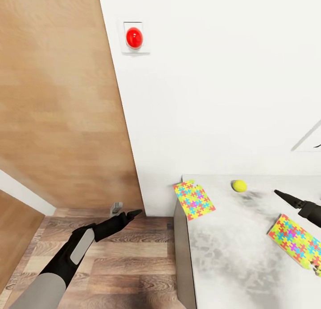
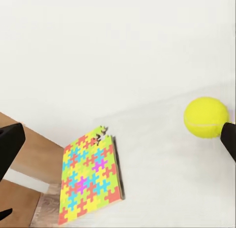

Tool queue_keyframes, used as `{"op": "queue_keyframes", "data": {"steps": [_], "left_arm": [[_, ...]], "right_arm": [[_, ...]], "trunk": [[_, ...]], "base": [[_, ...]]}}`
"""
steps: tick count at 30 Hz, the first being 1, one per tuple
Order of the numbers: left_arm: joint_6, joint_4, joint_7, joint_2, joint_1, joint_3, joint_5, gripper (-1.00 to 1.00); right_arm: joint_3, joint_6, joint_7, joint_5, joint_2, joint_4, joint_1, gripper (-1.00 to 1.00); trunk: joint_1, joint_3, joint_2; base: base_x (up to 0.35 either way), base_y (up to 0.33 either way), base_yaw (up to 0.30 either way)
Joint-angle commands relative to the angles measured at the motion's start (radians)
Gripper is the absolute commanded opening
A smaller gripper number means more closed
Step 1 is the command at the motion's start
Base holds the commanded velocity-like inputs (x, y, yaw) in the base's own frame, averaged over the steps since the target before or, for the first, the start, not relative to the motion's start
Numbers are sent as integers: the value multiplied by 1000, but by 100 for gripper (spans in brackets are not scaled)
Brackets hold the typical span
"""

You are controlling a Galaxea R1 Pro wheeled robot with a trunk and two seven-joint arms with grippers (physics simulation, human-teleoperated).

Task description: Put all the toys in the child's room - the three board games (two on the bed and one on the table), the two jigsaw puzzles on the table, and the tennis ball on the table - inside the toy box on the table in the child's room.

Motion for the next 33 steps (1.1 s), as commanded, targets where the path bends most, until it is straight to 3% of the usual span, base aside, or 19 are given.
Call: {"op": "queue_keyframes", "data": {"steps": [1, 3, 4, 6, 12, 23, 33], "left_arm": [[7, 0, 2, 1, -1, -2, 9, 100], [1, 0, 3, 1, 0, 3, 9, 100], [1, 0, 3, 1, 0, 3, 9, 100], [-7, -1, 4, 1, -1, 9, 9, 100], [-18, -2, 5, 1, -1, 19, 9, 100], [-22, -20, 6, 1, -1, 30, 11, 100], [-22, -38, 7, 1, -1, 74, 19, 100]], "right_arm": [[-1, 6, 2, -2, -1, 0, -1, 100], [-1, 10, -11, 8, -40, 0, -1, 100], [-1, 10, -11, 8, -40, 0, -1, 100], [-1, 13, -30, 15, -68, 0, -1, 100], [-2, 16, -64, 21, -104, 0, -2, 100], [-2, 17, -83, 25, -126, 0, -2, 100], [-2, 18, -88, 25, -132, 0, -2, 100]], "trunk": [[1, -2, -2], [1, -2, -2], [1, -2, -2], [1, -2, -2], [1, -2, -2], [1, -2, -2], [1, -2, -2]], "base": [[0, 0, -4], [0, 0, -3], [0, 0, -2], [0, 0, -2], [0, 0, -1], [0, 0, 0], [0, 0, -45]]}}
